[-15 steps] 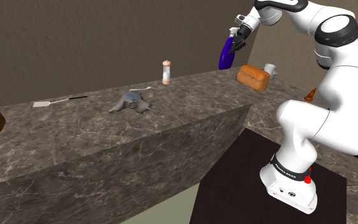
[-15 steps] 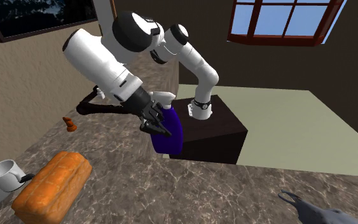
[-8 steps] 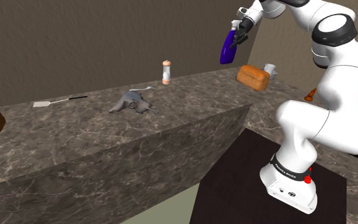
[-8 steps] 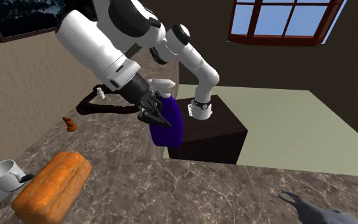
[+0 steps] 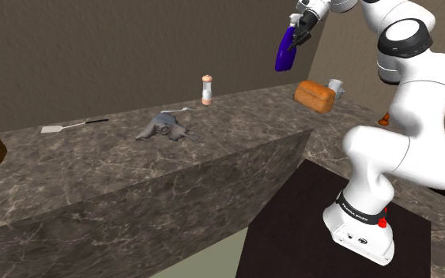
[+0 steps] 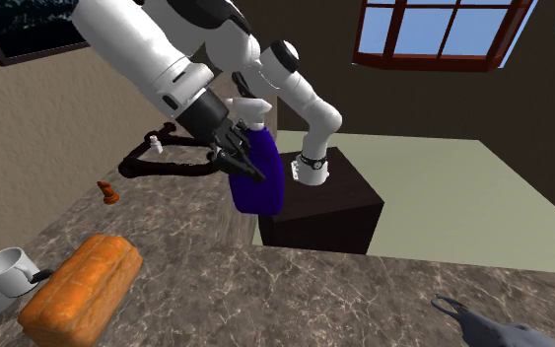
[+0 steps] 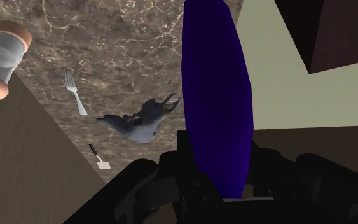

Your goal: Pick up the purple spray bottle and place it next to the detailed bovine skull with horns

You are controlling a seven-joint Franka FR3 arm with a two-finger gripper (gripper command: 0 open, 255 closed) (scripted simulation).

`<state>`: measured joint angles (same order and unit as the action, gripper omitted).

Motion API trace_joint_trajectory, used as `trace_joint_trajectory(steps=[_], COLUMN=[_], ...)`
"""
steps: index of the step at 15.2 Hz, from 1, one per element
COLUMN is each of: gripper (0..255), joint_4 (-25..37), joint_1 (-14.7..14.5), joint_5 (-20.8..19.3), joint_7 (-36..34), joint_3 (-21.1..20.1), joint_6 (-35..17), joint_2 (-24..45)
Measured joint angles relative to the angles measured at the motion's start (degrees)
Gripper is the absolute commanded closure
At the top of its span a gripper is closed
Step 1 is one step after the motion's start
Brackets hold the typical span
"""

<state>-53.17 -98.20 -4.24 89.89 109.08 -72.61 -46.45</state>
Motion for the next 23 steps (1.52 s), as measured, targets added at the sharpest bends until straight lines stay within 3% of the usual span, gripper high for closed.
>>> trace_joint_trajectory(steps=[2,6,11,15,17,23], gripper=[255,255,255,255,255,255], joint_4=[-2.8,-16.2,-26.5,-30.8,-34.4,-39.2], joint_1=[1.3,7.7,11.0,11.1,12.7,10.4], joint_5=[1.1,5.0,8.9,10.9,12.5,15.1], joint_7=[-0.9,-2.5,-5.1,-7.4,-8.1,-12.0], joint_3=[-1.1,-5.4,-9.9,-12.4,-14.7,-17.6], joint_6=[-1.4,-9.1,-16.6,-20.8,-23.5,-29.9], joint_2=[1.5,6.7,11.5,14.0,15.8,19.0])
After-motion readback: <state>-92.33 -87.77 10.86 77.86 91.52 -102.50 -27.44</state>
